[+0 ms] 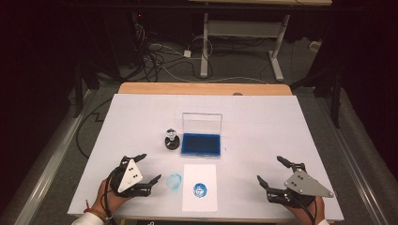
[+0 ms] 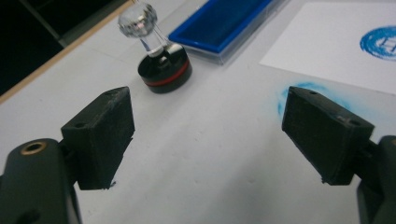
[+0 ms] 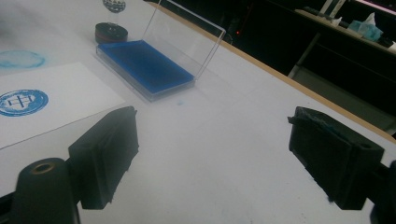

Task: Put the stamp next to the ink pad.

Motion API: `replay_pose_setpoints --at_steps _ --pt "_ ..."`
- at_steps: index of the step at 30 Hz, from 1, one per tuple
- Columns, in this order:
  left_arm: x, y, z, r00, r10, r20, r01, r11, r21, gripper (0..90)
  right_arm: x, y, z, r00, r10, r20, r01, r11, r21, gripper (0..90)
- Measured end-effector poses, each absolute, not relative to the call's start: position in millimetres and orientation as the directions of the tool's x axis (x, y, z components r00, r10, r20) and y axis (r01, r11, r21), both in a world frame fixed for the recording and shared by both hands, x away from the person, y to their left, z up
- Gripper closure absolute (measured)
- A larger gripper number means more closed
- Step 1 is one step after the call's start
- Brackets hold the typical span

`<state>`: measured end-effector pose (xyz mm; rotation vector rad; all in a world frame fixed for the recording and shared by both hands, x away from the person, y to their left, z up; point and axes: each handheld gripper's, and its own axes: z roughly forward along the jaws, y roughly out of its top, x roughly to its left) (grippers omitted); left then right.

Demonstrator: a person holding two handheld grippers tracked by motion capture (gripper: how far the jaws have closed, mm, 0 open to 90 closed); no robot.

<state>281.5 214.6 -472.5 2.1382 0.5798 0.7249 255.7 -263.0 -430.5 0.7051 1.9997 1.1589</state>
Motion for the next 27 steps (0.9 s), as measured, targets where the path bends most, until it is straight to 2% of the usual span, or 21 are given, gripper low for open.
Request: replay_pose_setpoints --at_steps 27 --pt "279.1 215.5 -471.8 0.748 0.611 0.258 0.195 -0.574 0.795 16.1 250.9 -259.1 -425.7 -0.604 0.722 -0.338 0.066 0.467 0.882 15.9"
